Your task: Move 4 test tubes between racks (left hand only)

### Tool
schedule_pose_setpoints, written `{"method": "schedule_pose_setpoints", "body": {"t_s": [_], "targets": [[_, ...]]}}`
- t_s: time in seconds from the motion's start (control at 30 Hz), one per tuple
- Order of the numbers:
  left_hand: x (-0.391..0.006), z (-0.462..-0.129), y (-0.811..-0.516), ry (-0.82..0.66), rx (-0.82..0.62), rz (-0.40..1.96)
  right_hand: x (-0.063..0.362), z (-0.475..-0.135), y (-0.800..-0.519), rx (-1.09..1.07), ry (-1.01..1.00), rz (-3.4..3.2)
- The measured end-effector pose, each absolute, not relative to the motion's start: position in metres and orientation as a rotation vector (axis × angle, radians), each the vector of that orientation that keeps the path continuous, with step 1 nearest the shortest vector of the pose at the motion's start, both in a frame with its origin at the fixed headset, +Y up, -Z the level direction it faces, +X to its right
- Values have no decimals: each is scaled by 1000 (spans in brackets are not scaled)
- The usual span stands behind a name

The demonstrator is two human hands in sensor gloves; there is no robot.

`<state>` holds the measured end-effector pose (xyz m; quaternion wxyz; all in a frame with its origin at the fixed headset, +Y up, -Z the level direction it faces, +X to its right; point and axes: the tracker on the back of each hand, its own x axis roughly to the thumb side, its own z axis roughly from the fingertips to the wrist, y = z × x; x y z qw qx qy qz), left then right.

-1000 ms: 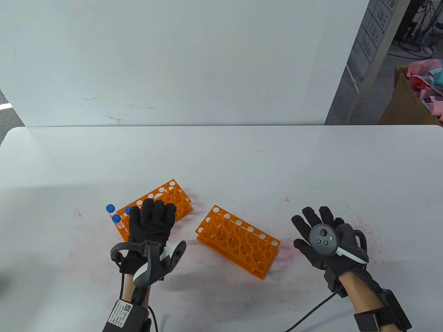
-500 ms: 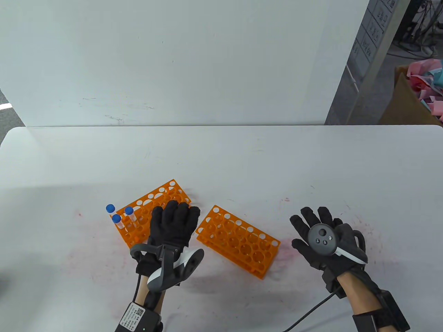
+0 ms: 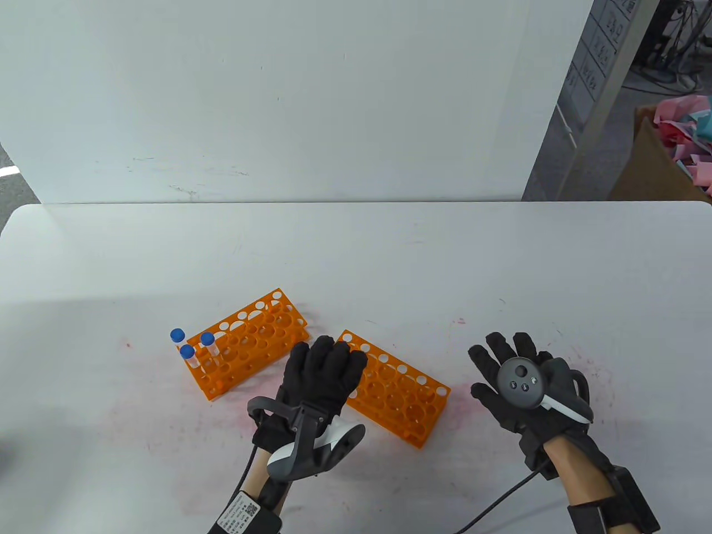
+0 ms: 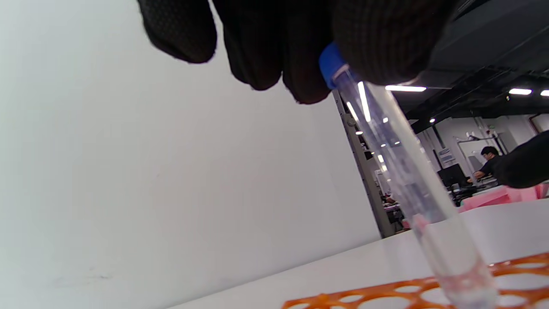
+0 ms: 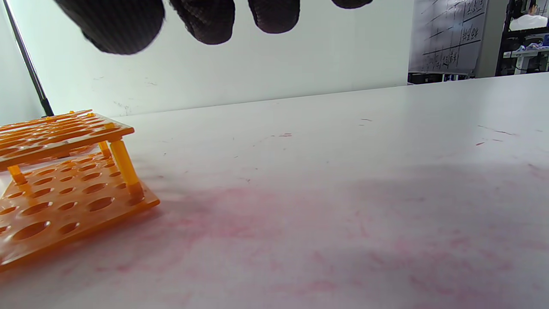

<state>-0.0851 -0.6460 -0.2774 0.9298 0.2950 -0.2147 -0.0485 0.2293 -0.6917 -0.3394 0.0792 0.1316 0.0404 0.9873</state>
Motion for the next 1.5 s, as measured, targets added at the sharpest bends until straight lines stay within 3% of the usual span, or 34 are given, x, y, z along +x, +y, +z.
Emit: {"method": "schedule_pose_setpoints", "body": {"t_s": [0.53,0.8,1.5], "targets": [[-53,-276,-667,-553,569,-202,232,-340,-691,395,136,2940],[-51,-283,-683,-579,479,-219,232,-340,-691,398,151,2931],[-47,-285,-692,-631,426,-207,233,-341,-693,402,168,2932]]}}
